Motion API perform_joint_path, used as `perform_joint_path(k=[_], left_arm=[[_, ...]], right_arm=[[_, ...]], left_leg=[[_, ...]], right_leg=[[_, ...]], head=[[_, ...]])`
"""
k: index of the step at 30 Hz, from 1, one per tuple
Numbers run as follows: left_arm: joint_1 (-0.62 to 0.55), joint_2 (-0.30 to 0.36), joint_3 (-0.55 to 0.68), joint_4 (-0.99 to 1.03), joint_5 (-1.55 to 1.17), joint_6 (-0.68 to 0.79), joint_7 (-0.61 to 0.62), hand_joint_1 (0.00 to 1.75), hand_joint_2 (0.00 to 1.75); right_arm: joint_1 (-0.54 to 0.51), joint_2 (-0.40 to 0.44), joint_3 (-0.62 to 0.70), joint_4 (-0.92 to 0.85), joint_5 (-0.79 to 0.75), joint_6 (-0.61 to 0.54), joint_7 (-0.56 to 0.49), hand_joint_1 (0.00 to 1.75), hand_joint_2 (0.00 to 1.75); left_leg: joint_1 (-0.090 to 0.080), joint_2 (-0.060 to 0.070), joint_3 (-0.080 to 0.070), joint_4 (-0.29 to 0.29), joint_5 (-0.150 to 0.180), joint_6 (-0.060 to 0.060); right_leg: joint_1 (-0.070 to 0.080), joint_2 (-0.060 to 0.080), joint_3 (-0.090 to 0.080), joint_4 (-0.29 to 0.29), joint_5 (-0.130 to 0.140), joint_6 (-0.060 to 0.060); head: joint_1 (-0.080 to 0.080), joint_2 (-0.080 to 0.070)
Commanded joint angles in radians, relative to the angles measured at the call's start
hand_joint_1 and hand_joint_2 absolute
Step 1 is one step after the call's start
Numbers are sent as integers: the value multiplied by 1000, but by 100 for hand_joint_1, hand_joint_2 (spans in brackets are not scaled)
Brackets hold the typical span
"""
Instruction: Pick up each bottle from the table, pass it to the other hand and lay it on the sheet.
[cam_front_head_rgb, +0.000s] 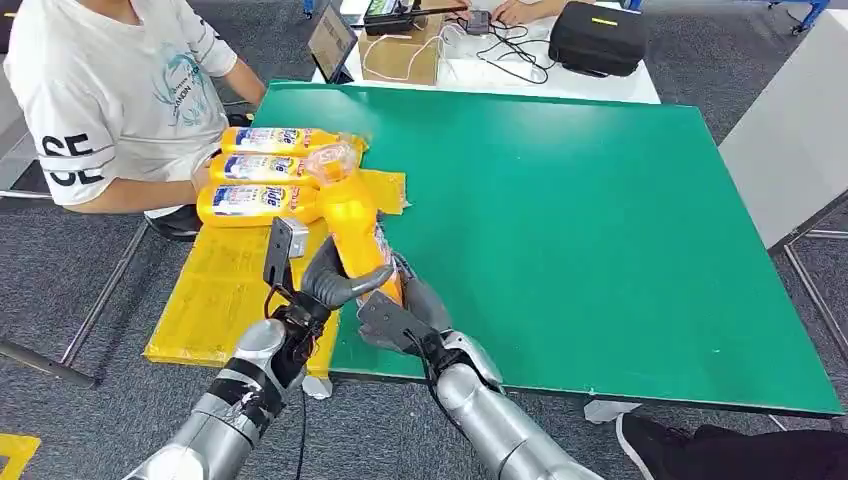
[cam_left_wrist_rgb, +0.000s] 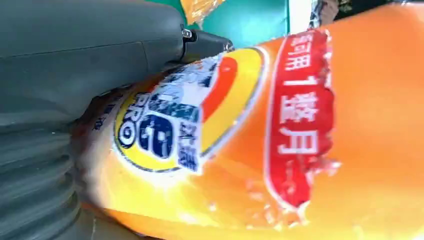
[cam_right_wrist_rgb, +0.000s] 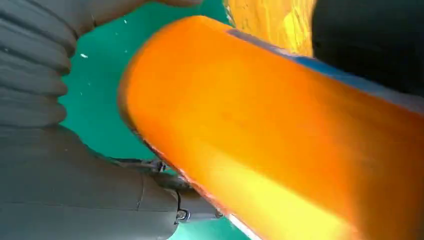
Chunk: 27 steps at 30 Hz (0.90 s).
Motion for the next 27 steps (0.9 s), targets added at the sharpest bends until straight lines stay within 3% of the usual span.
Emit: perform_joint_path(k=[1,9,15,16,23,24,27], left_arm=[[-100,61,79,95,-20,65,-15,175,175],[-153,127,133,180,-155,141,-67,175,175],[-242,220,104,362,-609,409,-89,175,175],[-268,247,52,418,-738,480,-67,175,175],[-297,289,10,504,-881,472,-71,175,175],[-307,339,-78,570,-1064,509,-39,175,175],[-307,339,-78,570,-1064,509,-39,175,175]], right_arm=[[6,-72,-68,-53,-42,-4,-2,0,175],[40,-108,-130,-142,-57,8,-8,0,175],[90,-113,-220,-283,-90,-29,-24,0,175],[101,-112,-239,-319,-113,-35,-36,0,175],[105,-123,-251,-355,-146,-29,-43,0,175],[81,-137,-242,-337,-165,-3,-46,0,175],[81,-137,-242,-337,-165,-3,-46,0,175]], left_leg=[[2,0,5,1,-3,-2],[2,0,5,1,-2,-2],[2,0,3,0,-2,-2],[2,1,6,2,-4,-3],[1,-1,3,0,-1,-1],[2,1,4,1,-2,-2],[2,2,6,1,-3,-2]], right_leg=[[2,-1,6,0,-3,-2],[2,-1,5,0,-2,-2],[2,0,3,0,-1,-2],[3,-1,6,1,-4,-3],[1,-2,3,1,-2,-2],[2,0,4,1,-2,-2],[2,1,6,1,-3,-2]], head=[[0,0],[0,0],[0,0],[0,0],[1,0],[0,0],[0,0]])
